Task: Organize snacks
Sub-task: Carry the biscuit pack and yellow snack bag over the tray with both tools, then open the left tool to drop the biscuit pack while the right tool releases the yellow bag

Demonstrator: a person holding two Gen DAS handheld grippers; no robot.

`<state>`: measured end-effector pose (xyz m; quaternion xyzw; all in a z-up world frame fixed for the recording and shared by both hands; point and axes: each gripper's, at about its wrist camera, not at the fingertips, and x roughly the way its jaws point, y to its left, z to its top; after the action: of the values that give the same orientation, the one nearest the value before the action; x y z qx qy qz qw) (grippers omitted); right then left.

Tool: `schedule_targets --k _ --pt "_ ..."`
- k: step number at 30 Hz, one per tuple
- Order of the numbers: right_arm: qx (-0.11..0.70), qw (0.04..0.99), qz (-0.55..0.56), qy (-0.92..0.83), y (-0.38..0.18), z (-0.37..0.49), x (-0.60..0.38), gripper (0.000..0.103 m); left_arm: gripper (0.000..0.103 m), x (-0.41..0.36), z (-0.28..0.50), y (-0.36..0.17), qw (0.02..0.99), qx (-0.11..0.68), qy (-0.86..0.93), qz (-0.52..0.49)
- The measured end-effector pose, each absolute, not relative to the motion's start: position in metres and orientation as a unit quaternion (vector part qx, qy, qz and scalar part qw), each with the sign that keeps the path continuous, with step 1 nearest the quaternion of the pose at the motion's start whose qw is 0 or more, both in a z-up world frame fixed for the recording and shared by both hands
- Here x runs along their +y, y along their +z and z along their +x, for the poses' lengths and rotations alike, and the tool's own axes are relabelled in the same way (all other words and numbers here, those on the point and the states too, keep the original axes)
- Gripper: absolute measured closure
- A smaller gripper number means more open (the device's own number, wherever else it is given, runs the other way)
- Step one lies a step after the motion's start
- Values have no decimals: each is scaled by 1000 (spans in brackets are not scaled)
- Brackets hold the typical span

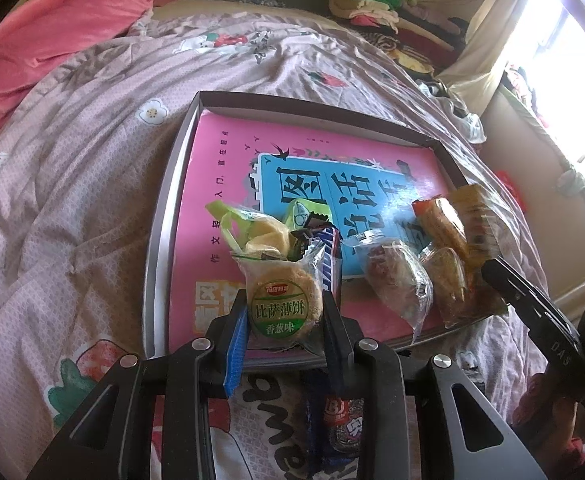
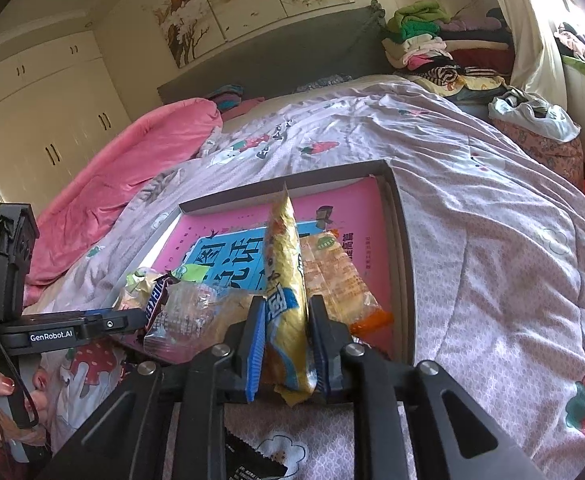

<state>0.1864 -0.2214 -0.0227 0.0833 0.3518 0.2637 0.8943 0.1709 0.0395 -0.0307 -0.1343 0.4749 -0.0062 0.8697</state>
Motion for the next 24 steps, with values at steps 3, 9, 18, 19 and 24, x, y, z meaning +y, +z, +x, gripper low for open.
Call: schedule_targets --k 3,9,18,19,24 --pt "352 894 84 263 -22 185 -222 80 69 40 170 -30 870 474 -6 -135" --pt "351 894 85 264 -21 185 -222 78 69 39 170 -30 870 474 -7 -134" --pt "349 898 75 258 -17 181 -222 73 68 39 169 -26 871 470 -13 -141" --pt "349 898 75 257 -17 181 -221 71 68 38 169 -26 871 470 -16 -142" --pt "345 901 77 253 -16 179 -224 65 63 39 167 -22 874 463 -19 -147"
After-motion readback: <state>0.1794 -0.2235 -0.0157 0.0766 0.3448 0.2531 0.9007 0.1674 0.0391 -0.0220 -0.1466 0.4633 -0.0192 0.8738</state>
